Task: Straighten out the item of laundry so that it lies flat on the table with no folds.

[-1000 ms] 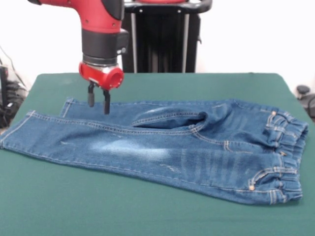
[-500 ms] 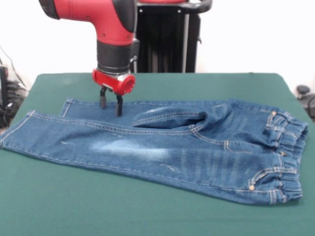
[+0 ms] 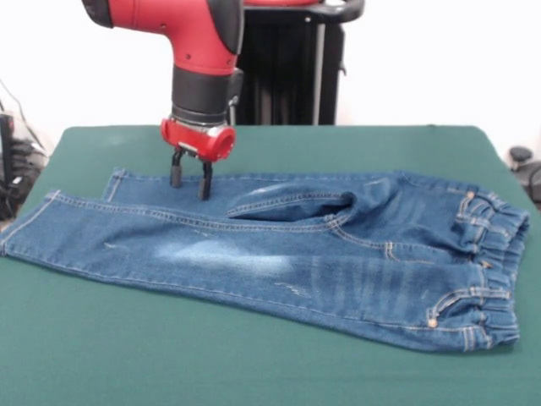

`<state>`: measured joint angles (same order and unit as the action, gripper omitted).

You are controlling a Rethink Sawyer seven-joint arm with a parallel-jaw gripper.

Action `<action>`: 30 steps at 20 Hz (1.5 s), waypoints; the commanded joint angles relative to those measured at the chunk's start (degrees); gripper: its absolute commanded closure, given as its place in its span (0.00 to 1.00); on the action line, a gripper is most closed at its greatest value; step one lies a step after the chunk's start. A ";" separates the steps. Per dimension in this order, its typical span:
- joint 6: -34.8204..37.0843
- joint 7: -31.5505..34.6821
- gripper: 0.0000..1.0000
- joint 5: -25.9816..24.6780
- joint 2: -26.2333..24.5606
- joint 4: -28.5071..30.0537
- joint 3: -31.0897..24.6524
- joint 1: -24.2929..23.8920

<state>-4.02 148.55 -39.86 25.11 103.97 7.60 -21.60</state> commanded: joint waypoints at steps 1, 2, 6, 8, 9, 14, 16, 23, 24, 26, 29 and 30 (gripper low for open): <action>7.08 2.21 0.00 1.79 -12.72 -5.24 1.88 0.17; 10.86 1.20 0.00 3.13 -11.84 -4.24 0.21 -1.54; 22.69 -2.98 0.00 7.62 -8.43 -1.91 -3.07 -5.26; 24.34 -3.17 0.00 8.49 -8.13 -1.76 -2.26 -4.42; 24.67 -2.79 0.00 8.83 -8.44 -2.21 -1.35 -3.57; 22.95 4.31 0.00 12.69 -12.33 -3.94 5.38 3.33; 24.04 4.69 0.00 14.15 -13.36 -4.67 6.69 4.52; 29.66 0.67 0.00 17.45 -12.99 -4.22 5.96 3.08; 29.99 0.81 0.00 17.68 -13.24 -4.33 6.37 3.40; 30.94 1.34 0.00 18.43 -13.88 -4.53 7.17 3.92; 32.74 2.45 0.00 19.59 -15.14 -5.33 8.53 4.69; 33.43 2.65 0.00 19.90 -15.59 -5.85 9.06 5.01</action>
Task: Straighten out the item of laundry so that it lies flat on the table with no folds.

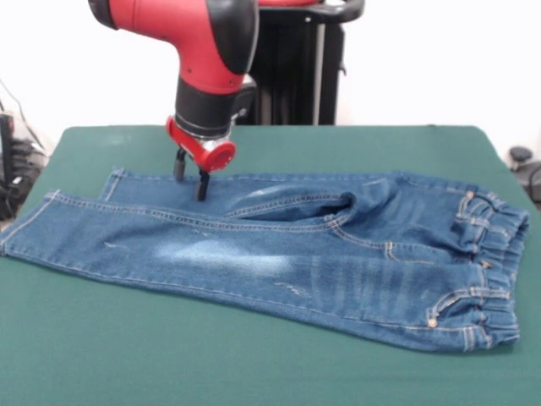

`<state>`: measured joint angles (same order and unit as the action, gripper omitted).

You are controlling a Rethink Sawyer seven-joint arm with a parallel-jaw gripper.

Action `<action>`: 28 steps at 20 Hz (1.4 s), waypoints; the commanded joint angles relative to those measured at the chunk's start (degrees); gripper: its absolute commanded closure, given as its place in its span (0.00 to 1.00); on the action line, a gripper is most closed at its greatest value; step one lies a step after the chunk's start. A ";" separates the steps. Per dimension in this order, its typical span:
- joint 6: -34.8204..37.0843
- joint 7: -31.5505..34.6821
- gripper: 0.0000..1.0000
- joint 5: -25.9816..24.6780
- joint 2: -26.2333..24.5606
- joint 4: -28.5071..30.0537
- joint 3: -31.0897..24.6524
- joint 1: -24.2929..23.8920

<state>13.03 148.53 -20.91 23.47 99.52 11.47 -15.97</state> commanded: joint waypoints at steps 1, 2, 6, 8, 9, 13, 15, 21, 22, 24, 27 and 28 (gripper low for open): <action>16.74 3.22 0.00 1.28 -14.51 -1.84 5.96 -0.04; 17.11 3.78 0.00 1.61 -15.07 -2.29 6.73 0.55; 15.19 10.06 0.00 3.87 -19.12 -3.91 12.04 5.72; 13.60 13.78 0.00 5.64 -21.74 -4.64 14.98 8.92; 12.64 15.01 0.00 6.42 -22.93 -4.88 16.14 10.15; 11.75 14.84 0.00 9.39 -25.22 -4.84 18.84 12.65; 12.22 14.18 0.00 10.66 -26.04 -4.80 20.31 13.73; 9.70 12.48 0.00 13.78 -28.82 -4.79 22.50 14.74; 9.82 12.32 0.00 14.37 -29.17 -4.78 22.78 14.93; 9.80 12.50 0.00 15.45 -30.30 -5.04 23.81 15.82; 9.12 12.23 0.00 16.49 -31.82 -5.45 25.06 16.41; 8.89 12.08 0.00 16.83 -32.27 -5.58 25.49 16.54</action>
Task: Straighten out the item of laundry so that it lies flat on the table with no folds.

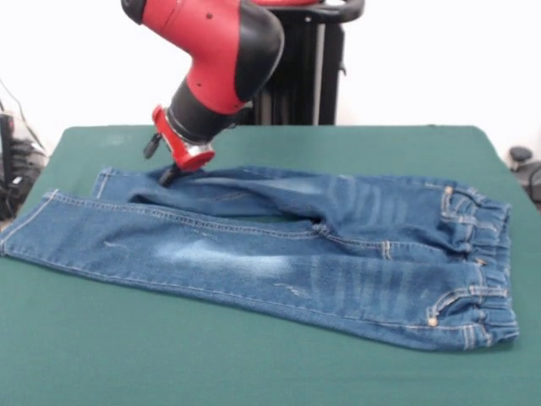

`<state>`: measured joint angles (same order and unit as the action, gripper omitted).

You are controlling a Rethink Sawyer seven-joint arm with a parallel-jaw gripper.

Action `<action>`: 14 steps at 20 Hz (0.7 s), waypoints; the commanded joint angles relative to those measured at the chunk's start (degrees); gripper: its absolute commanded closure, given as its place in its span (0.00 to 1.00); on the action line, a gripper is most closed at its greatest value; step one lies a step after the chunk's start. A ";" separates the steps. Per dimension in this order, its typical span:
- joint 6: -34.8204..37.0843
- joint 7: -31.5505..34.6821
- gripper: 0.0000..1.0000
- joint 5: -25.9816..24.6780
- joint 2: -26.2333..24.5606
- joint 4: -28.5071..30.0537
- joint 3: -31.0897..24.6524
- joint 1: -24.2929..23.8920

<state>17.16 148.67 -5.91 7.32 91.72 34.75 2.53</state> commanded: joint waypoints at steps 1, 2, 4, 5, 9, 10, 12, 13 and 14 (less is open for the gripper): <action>4.54 11.86 0.00 2.13 -16.60 2.00 2.75 -1.82; 4.14 11.61 0.00 2.39 -16.97 1.85 3.12 -1.82; 3.44 10.54 0.00 2.59 -17.18 1.67 3.44 -2.43; 3.16 9.71 0.00 2.48 -16.89 1.74 3.24 -2.83; 2.93 5.34 0.00 1.49 -13.16 3.47 -0.11 -5.31; 3.10 4.54 0.00 1.22 -12.10 4.10 -0.90 -5.68; 3.62 3.11 0.00 0.61 -10.27 5.17 -2.23 -6.36; 3.81 2.50 0.00 0.31 -9.44 5.64 -2.74 -6.67; 3.97 2.01 0.00 0.08 -8.75 6.01 -3.16 -6.93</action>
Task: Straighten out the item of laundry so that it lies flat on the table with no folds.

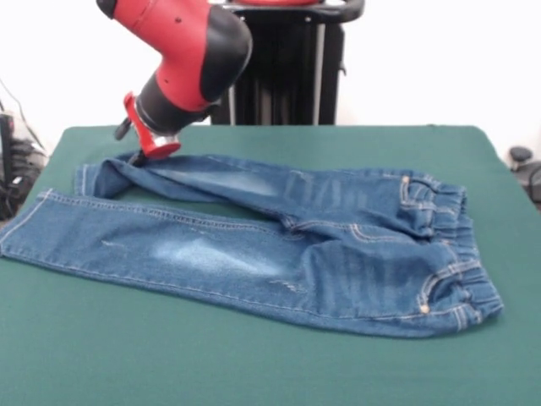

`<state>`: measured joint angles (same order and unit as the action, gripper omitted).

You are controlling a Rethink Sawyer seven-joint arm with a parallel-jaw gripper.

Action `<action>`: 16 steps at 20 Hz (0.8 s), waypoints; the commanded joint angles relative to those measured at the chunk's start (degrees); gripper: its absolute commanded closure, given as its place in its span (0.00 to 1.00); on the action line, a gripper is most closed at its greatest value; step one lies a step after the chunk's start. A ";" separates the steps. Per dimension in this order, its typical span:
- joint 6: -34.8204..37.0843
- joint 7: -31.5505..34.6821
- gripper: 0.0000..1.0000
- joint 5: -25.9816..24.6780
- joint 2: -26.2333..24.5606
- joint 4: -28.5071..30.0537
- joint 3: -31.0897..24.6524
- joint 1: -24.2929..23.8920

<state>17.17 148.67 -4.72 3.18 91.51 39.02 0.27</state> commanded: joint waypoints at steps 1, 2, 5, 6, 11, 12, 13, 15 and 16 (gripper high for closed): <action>4.18 1.61 0.00 -1.18 -3.95 6.64 -8.05 -5.12; 4.16 1.45 0.00 -1.29 -3.51 6.93 -8.30 -5.18; 3.33 0.08 0.00 -2.27 -1.76 7.88 -9.61 -5.97; 3.45 -0.69 0.00 -2.71 -0.66 8.42 -10.19 -6.30; 4.66 -4.13 0.00 -5.20 7.27 12.56 -12.69 -7.37; 4.69 -5.77 0.00 -6.32 9.53 13.47 -13.94 -8.61; 4.68 -7.56 0.00 -7.56 11.73 14.19 -15.43 -10.07; -0.15 -9.52 0.00 -10.94 15.26 15.70 -18.82 -12.83; -7.81 -7.87 0.00 -13.69 15.70 15.84 -19.25 -13.04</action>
<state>15.63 148.67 -12.97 13.47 101.11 32.52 -10.06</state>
